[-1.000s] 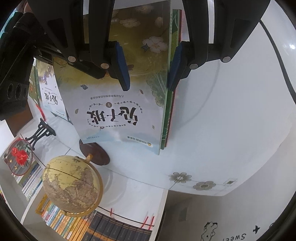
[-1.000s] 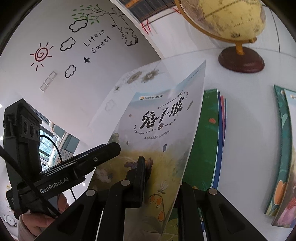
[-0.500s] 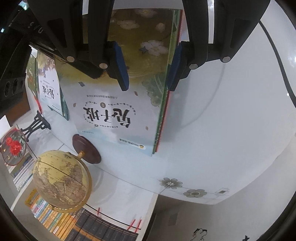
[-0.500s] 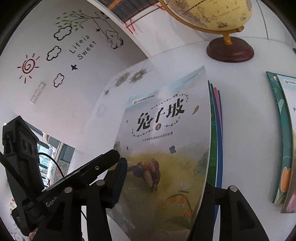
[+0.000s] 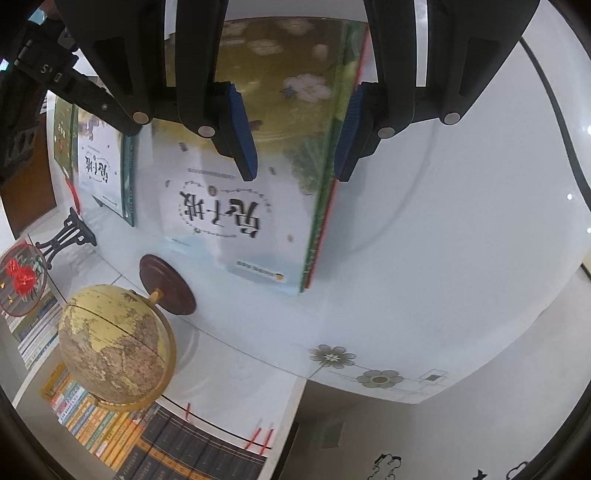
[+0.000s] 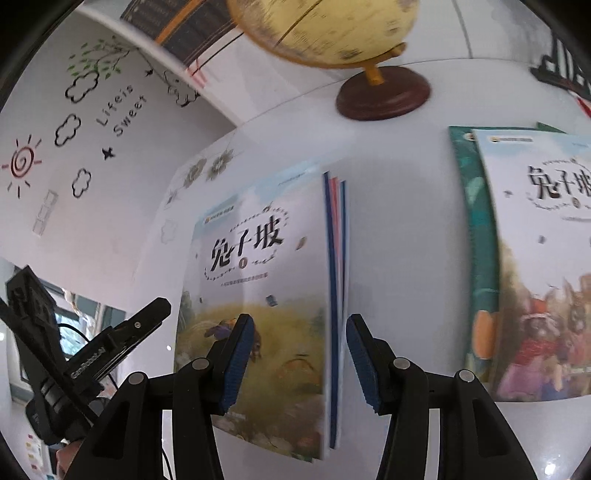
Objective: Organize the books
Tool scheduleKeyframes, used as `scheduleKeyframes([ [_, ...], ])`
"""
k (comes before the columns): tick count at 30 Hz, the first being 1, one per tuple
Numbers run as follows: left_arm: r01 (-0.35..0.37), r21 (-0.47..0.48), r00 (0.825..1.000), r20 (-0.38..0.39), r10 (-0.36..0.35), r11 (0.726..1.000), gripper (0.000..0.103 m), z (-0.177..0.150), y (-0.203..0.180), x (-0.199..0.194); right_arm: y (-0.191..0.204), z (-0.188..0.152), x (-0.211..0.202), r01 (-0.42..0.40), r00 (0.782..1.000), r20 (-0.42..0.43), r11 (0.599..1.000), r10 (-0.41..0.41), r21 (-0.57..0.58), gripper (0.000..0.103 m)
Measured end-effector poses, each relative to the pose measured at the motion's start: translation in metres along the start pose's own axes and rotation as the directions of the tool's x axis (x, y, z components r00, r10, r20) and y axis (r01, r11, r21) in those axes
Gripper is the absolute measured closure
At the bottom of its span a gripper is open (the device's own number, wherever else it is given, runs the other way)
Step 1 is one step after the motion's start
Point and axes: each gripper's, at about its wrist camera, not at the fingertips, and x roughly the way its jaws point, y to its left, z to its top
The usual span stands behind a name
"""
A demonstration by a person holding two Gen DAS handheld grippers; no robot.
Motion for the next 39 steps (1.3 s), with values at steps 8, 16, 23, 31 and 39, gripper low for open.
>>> scheduleKeyframes([
  [8,0.088,0.062,0.996,-0.019,-0.087,0.994,0.062,0.000,-0.063,0.006,-0.040,0.003,-0.047,-0.002,0.997,0.080,1.000,0.001,0.021,0.052],
  [16,0.170,0.126,0.984,-0.078,-0.161,0.977,0.062,-0.016,-0.141,0.031,-0.110,0.008,-0.093,0.025,0.984,0.175,0.994,-0.044,0.110,0.052],
  [23,0.256,0.138,0.958,-0.171,-0.232,0.957,0.062,-0.041,-0.198,0.071,-0.180,0.007,-0.128,0.073,0.966,0.231,0.980,-0.116,0.187,0.051],
  [31,0.283,0.131,0.942,-0.225,-0.250,0.950,0.062,-0.060,-0.221,0.100,-0.224,0.006,-0.129,0.053,0.970,0.222,0.980,-0.096,0.193,0.050],
  [39,0.315,0.158,0.939,-0.197,-0.282,0.936,0.041,-0.070,-0.230,0.106,-0.243,0.014,-0.118,0.037,0.978,0.195,0.984,-0.071,0.173,0.049],
])
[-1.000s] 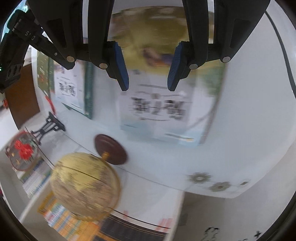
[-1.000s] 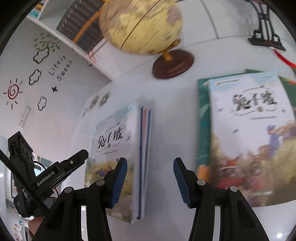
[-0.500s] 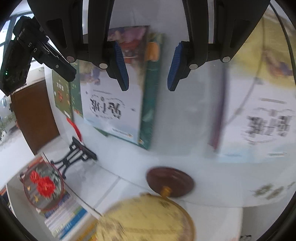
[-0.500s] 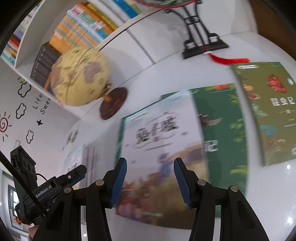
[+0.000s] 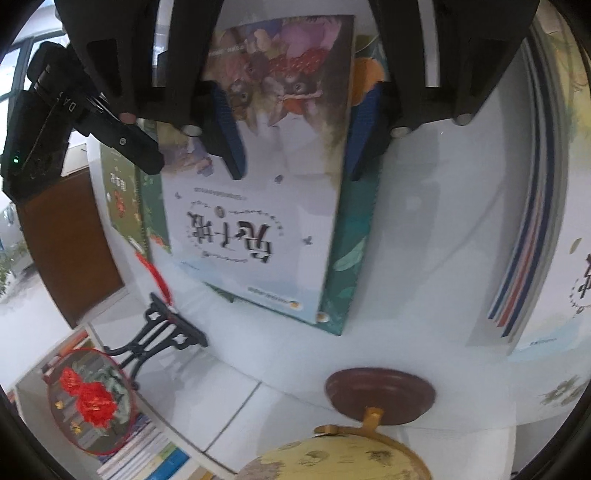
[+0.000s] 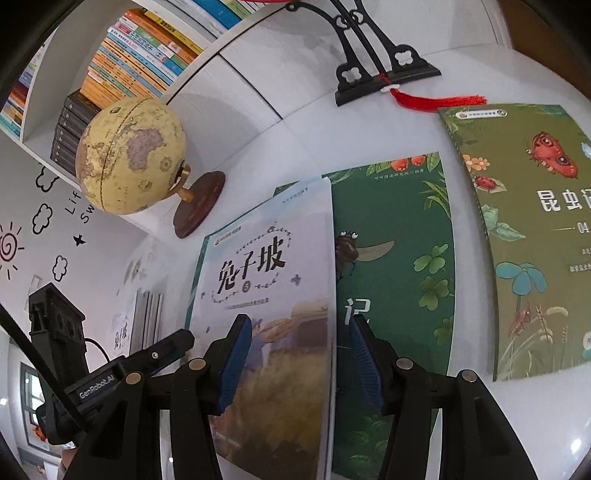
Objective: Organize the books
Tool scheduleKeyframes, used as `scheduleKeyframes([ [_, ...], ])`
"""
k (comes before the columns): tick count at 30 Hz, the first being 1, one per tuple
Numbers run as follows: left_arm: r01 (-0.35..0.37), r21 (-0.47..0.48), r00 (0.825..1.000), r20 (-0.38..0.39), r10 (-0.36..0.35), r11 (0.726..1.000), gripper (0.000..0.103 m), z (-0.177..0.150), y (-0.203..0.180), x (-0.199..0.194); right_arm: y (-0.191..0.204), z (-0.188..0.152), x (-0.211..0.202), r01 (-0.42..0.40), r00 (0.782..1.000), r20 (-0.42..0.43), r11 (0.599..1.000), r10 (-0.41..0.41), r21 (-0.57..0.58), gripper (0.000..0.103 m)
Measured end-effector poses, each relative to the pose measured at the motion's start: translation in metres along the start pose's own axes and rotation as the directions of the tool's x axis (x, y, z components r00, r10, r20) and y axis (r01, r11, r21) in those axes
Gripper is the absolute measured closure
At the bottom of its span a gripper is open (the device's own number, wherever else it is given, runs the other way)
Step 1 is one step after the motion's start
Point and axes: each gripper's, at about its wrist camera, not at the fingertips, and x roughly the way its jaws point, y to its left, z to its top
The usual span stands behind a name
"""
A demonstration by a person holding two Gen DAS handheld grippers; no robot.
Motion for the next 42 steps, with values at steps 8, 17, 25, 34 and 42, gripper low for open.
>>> scheduleKeyframes([
  [8,-0.051,0.084,0.999,0.015,0.050,0.995,0.034,-0.005,-0.016,0.006,-0.011,-0.006,0.004,-0.197,0.978,0.063,0.979,0.200,-0.051,0.030],
  [17,0.154,-0.011,0.987,0.052,-0.154,0.988,0.034,-0.006,-0.004,-0.011,-0.028,0.007,-0.010,-0.347,0.937,0.057,0.937,0.344,0.052,0.038],
  [25,0.194,-0.023,0.975,0.114,-0.190,0.981,0.034,-0.005,-0.009,-0.019,-0.024,0.006,-0.019,-0.339,0.939,0.075,0.941,0.336,0.022,0.050],
  [34,0.090,0.009,0.994,0.061,-0.091,0.996,0.034,-0.018,-0.016,-0.007,-0.043,-0.012,-0.004,-0.273,0.962,0.037,0.958,0.271,0.085,0.055],
  [42,0.180,-0.013,0.983,0.040,-0.179,0.984,0.044,-0.022,-0.024,0.000,-0.030,-0.021,-0.001,-0.505,0.861,-0.025,0.860,0.508,0.070,0.061],
])
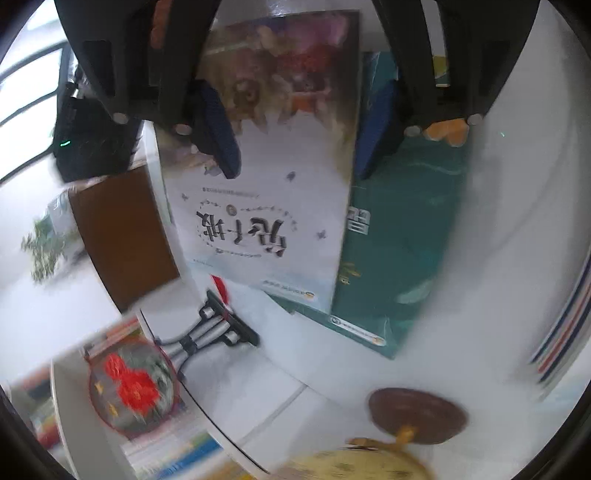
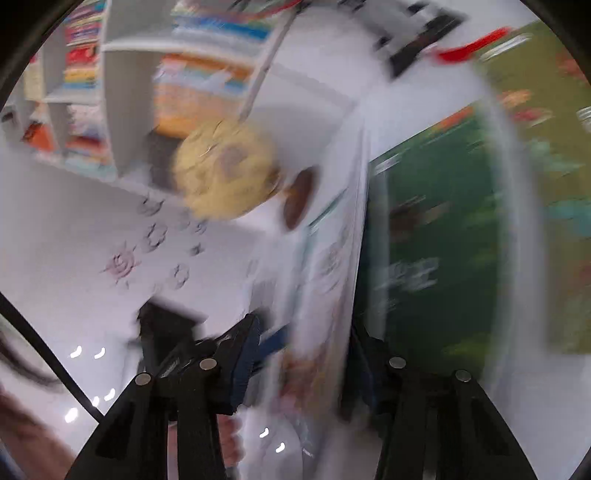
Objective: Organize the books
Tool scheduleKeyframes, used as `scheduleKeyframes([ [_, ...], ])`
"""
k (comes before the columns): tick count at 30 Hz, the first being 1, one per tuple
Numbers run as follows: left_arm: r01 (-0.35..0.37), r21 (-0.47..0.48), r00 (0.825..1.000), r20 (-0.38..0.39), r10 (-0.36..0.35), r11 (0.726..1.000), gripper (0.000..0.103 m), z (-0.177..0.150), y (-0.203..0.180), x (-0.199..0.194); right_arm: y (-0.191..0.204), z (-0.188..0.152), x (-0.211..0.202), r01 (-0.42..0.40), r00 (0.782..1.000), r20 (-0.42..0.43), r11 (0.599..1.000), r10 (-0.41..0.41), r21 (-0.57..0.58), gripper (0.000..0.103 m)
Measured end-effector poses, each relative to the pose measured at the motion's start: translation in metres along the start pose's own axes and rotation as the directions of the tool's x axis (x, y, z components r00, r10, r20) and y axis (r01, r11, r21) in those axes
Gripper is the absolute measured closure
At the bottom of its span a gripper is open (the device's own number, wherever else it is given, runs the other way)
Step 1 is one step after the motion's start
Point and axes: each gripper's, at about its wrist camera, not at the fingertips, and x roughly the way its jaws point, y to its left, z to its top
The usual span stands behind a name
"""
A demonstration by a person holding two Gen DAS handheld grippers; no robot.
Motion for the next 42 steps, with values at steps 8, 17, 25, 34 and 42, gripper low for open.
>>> scheduleKeyframes([
  [8,-0.035,0.016,0.999,-0.018,0.035,0.999,0.057,0.004,0.003,-0.003,0.009,-0.001,0.014,0.359,0.933,-0.002,0.932,-0.360,-0.056,0.076],
  [17,-0.026,0.013,0.998,-0.052,0.026,1.000,0.054,0.004,-0.005,0.004,0.013,0.002,0.011,0.438,0.898,0.005,0.893,-0.440,-0.100,0.088],
  [25,0.066,-0.040,0.997,-0.039,-0.067,0.997,0.060,0.001,-0.006,0.000,0.011,0.004,0.001,0.437,0.899,0.014,0.893,-0.438,-0.105,0.090],
  [34,0.148,-0.048,0.978,-0.144,-0.154,0.988,0.061,-0.006,-0.025,0.033,0.017,0.004,-0.002,0.495,0.867,0.034,0.854,-0.497,-0.160,0.092],
  [42,-0.025,0.069,0.997,-0.065,0.030,0.997,0.073,0.001,-0.043,0.019,0.034,0.008,-0.007,0.485,0.873,0.059,0.847,-0.485,-0.216,0.092],
])
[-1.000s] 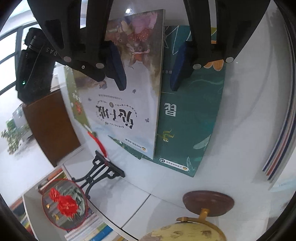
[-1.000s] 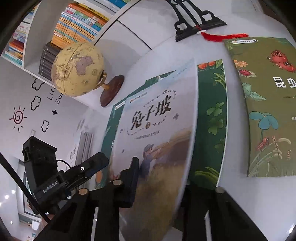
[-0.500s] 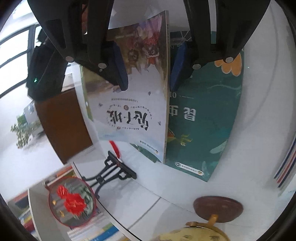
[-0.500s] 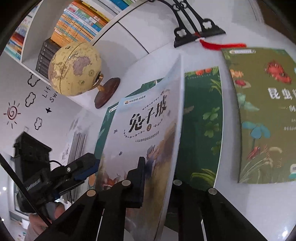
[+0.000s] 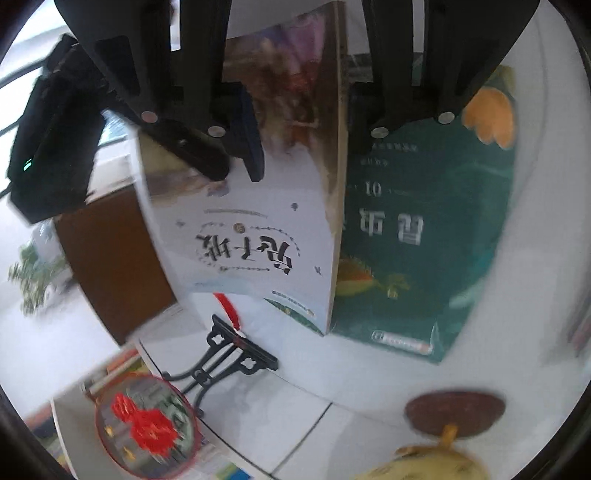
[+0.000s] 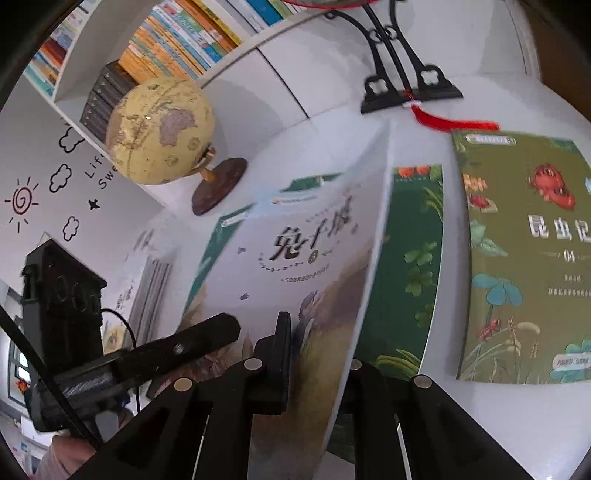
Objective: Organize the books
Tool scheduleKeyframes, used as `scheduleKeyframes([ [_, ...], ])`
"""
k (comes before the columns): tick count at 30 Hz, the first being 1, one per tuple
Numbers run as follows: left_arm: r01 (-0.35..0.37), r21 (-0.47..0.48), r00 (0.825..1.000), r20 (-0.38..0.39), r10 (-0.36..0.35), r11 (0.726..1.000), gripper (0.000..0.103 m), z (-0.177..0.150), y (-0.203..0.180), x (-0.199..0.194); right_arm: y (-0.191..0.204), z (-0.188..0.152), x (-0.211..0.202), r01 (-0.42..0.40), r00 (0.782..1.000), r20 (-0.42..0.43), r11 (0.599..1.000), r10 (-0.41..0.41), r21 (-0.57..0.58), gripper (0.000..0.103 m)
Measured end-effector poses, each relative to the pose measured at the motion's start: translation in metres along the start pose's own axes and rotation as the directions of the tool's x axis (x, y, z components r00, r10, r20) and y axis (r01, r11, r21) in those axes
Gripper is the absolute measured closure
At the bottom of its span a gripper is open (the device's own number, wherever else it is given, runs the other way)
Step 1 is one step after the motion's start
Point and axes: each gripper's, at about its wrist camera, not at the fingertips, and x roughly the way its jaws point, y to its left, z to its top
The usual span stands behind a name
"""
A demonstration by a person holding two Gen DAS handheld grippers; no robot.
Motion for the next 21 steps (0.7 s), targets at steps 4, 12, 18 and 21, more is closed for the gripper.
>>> scheduleKeyframes([
  [4,-0.034,0.101,0.999,-0.002,0.035,0.994,0.078,0.006,-0.012,-0.007,0.011,0.007,-0.007,0.027,0.999,0.024,0.999,-0.027,-0.029,0.092],
  [12,-0.100,0.171,0.995,0.042,0.095,0.980,0.078,0.014,-0.030,-0.024,0.031,0.023,-0.020,0.087,0.995,0.057,0.992,-0.081,-0.096,0.092],
  [18,-0.149,0.216,0.987,0.097,0.130,0.965,0.078,0.018,-0.037,-0.050,0.049,0.029,-0.032,0.087,0.993,0.089,0.990,-0.077,-0.110,0.092],
  [21,-0.158,0.221,0.984,0.121,0.134,0.962,0.078,0.020,-0.037,-0.063,0.059,0.031,-0.036,0.077,0.993,0.098,0.991,-0.066,-0.113,0.092],
])
